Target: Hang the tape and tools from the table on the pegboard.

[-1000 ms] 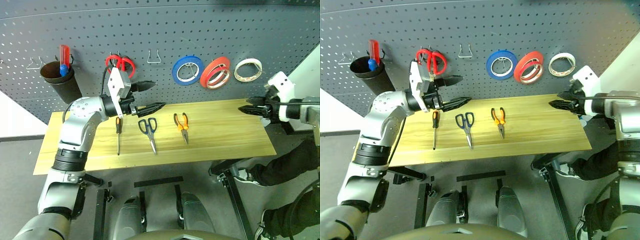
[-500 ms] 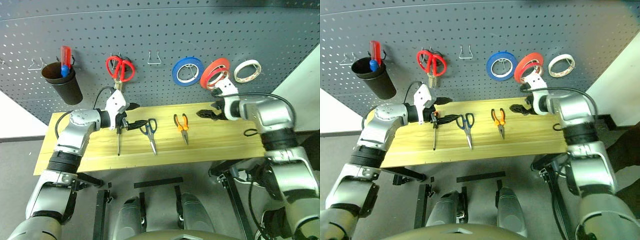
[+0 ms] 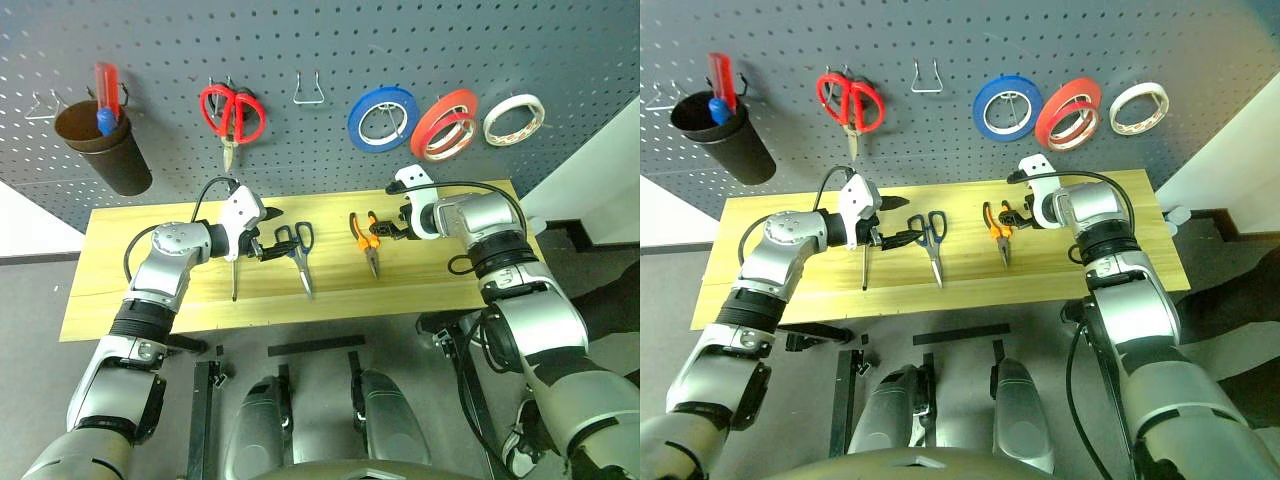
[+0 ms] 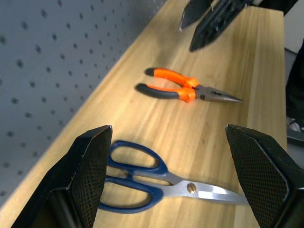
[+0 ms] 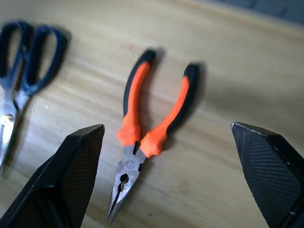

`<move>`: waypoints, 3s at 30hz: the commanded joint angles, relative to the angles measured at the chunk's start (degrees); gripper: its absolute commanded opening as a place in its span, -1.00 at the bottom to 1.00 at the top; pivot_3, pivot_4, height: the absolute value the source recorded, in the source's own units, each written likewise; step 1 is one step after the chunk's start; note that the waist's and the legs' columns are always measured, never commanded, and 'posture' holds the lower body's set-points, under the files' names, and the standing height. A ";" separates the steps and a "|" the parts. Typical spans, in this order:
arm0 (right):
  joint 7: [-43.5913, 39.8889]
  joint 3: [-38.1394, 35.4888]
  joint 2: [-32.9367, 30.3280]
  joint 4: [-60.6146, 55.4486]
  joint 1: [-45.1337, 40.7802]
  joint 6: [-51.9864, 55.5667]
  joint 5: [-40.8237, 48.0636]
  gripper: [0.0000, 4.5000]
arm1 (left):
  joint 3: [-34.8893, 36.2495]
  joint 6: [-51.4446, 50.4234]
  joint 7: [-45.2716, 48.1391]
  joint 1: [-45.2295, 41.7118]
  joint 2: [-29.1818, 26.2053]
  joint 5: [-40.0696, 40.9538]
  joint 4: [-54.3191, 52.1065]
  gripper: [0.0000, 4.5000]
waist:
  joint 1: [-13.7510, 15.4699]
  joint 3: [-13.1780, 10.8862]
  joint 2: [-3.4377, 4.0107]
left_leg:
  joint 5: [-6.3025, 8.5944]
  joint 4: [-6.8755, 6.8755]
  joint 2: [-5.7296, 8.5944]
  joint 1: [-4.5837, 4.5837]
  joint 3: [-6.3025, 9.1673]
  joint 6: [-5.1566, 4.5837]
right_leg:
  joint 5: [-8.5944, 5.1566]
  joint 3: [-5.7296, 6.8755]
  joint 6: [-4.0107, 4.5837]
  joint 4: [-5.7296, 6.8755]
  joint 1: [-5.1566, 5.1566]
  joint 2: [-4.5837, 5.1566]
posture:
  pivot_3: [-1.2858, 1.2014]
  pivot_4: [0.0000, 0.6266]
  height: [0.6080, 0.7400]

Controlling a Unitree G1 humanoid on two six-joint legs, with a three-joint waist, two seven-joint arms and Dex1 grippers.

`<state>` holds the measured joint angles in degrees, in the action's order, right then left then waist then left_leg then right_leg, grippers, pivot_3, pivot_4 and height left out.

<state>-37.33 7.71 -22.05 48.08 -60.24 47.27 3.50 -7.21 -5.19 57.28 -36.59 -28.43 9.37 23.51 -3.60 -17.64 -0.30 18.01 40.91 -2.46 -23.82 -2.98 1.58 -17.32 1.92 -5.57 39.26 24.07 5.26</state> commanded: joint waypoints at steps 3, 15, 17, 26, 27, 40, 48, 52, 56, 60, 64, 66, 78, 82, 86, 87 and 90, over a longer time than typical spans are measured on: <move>0.86 -0.89 0.87 3.41 -3.08 -2.65 -1.00 0.99 | 1.04 -0.08 -0.03 0.34 0.65 0.80 -2.55 0.78 | -0.02 -1.61 0.05 | -0.01 0.09 0.00 -0.41 -0.03 0.02 | 0.00 -0.01 0.00 0.12 0.43 0.00 | 0.03 0.32 0.87; 1.93 -2.78 2.67 9.78 -6.70 -4.94 -1.15 0.99 | 2.26 -0.93 -0.91 2.33 0.58 1.48 -4.82 0.78 | 0.00 -3.24 0.12 | -0.01 0.04 -0.03 -0.65 -0.16 0.02 | 0.00 0.01 0.00 0.20 0.72 0.03 | 0.04 0.34 0.87; 2.41 -2.87 3.15 10.96 -7.00 -5.77 -1.45 0.99 | 2.54 -1.15 -1.05 2.66 0.39 1.58 -5.24 0.78 | 0.09 -3.36 0.08 | -0.01 0.04 -0.03 -0.65 -0.17 0.02 | 0.00 0.01 0.00 0.19 0.73 0.03 | 0.05 0.35 0.87; 3.38 -3.62 4.91 15.66 -8.81 -8.63 -1.98 0.99 | 3.41 -2.62 -1.33 3.64 -1.02 1.91 -7.39 0.78 | 1.25 -4.31 0.14 | -0.01 -0.01 -0.04 -0.65 -0.21 0.02 | 0.00 0.01 0.00 0.13 0.79 0.03 | 0.09 0.40 0.87; 3.45 -3.73 5.12 16.01 -8.86 -8.85 -2.04 0.99 | 3.54 -2.80 -1.36 3.79 -1.20 2.00 -7.69 0.78 | 1.37 -4.48 0.10 | -0.01 -0.02 -0.04 -0.65 -0.21 0.02 | 0.00 0.01 0.00 0.13 0.79 0.03 | 0.09 0.40 0.87; 3.48 -2.18 6.30 16.55 -8.56 -8.08 -5.05 0.99 | 4.23 -4.10 -2.32 5.91 -2.57 2.06 -10.72 0.78 | 1.60 -4.66 0.05 | -0.01 -0.07 -0.04 -0.66 -0.24 0.02 | 0.00 0.07 0.00 0.08 0.80 0.07 | 0.11 0.37 0.87; 2.49 -0.33 6.66 14.94 -7.27 -6.12 -7.05 0.99 | 4.51 -3.63 -2.60 5.99 -2.93 1.65 -10.43 0.78 | 2.14 -4.66 0.05 | -0.01 -0.08 -0.04 -0.66 -0.25 0.02 | 0.00 0.07 0.00 0.03 0.80 0.08 | 0.11 0.33 0.87; 2.16 -0.16 6.93 15.33 -7.57 -4.14 -7.53 0.99 | 4.57 -3.61 -2.77 6.62 -3.13 1.64 -10.79 0.78 | 2.67 -4.65 0.05 | -0.01 -0.08 -0.04 -0.65 -0.26 0.02 | 0.00 0.08 0.00 0.02 0.80 0.08 | 0.12 0.33 0.87; 1.47 0.42 7.01 15.03 -7.34 -2.78 -8.09 0.99 | 4.59 -3.85 -3.06 6.98 -3.12 1.71 -11.21 0.78 | 2.83 -4.65 0.05 | -0.01 -0.09 -0.04 -0.65 -0.25 0.02 | 0.00 0.08 0.00 0.01 0.80 0.08 | 0.12 0.33 0.87; 1.24 1.19 6.76 14.55 -6.85 -2.22 -8.71 0.99 | 4.78 -3.93 -3.29 7.15 -3.14 1.81 -11.33 0.78 | 2.88 -4.65 0.04 | -0.01 -0.10 -0.04 -0.65 -0.24 0.02 | 0.00 0.10 0.00 0.00 0.80 0.08 | 0.12 0.33 0.87; 0.76 1.92 6.44 14.06 -6.44 -2.13 -9.19 0.99 | 4.85 -3.81 -3.47 7.06 -3.21 1.82 -11.05 0.78 | 2.87 -4.65 0.04 | -0.01 -0.12 -0.04 -0.65 -0.24 0.02 | 0.00 0.10 0.00 -0.02 0.80 0.08 | 0.12 0.33 0.87; 0.82 2.24 6.32 14.00 -6.15 -2.15 -9.59 0.99 | 4.90 -3.86 -3.52 7.07 -3.20 1.88 -11.09 0.78 | 2.87 -4.65 0.04 | -0.01 -0.12 -0.04 -0.65 -0.24 0.02 | 0.00 0.10 0.00 -0.02 0.80 0.08 | 0.12 0.33 0.87; -0.41 3.33 6.72 13.36 -5.96 -1.12 -10.44 -0.10 | 5.22 -3.77 -3.49 6.71 -3.41 2.14 -10.82 0.78 | 2.80 -4.65 0.04 | -0.01 -0.17 -0.05 -0.64 -0.23 0.02 | 0.00 0.12 0.00 -0.03 0.80 0.09 | 0.12 0.32 0.87; -2.66 4.36 5.44 11.21 -6.05 -1.09 -10.72 -0.10 | 5.65 -3.43 -2.95 6.85 -3.32 2.86 -11.46 0.78 | 2.83 -4.65 0.04 | -0.01 -0.17 -0.05 -0.64 -0.24 0.02 | 0.00 0.12 0.00 -0.04 0.80 0.09 | 0.12 0.27 0.87; -8.34 5.96 2.22 2.62 -4.70 1.07 -9.92 -0.10 | 7.03 -3.25 -1.44 6.83 -3.38 5.13 -13.07 0.78 | 2.99 -4.65 0.04 | -0.01 -0.22 -0.05 -0.67 -0.24 0.03 | 0.00 0.13 0.00 -0.08 0.81 0.11 | 0.12 0.16 0.87; -10.64 6.43 0.84 -2.35 -3.65 3.04 -9.12 -0.10 | 7.63 -3.72 -0.95 6.93 -3.59 6.13 -14.02 0.78 | 3.10 -4.65 0.04 | -0.01 -0.25 -0.04 -0.69 -0.24 0.03 | 0.00 0.14 0.00 -0.09 0.82 0.11 | 0.12 0.14 0.87; -14.42 6.10 -2.39 -15.70 -0.52 9.13 -6.33 -0.10 | 9.06 -4.19 0.62 7.34 -4.20 8.42 -15.85 0.78 | 3.17 -4.60 0.05 | -0.03 -0.27 -0.02 -1.07 -0.20 0.06 | 0.01 0.23 -0.01 -0.09 1.12 0.16 | 0.11 0.01 0.87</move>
<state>-49.69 14.28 -23.27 39.46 -60.46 53.89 -4.62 0.20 -9.65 56.91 -29.84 -32.04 15.71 10.06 -0.43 -22.23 -0.26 17.97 40.70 -2.47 -25.13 -3.14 1.66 -17.31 2.23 -5.58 39.19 25.38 5.44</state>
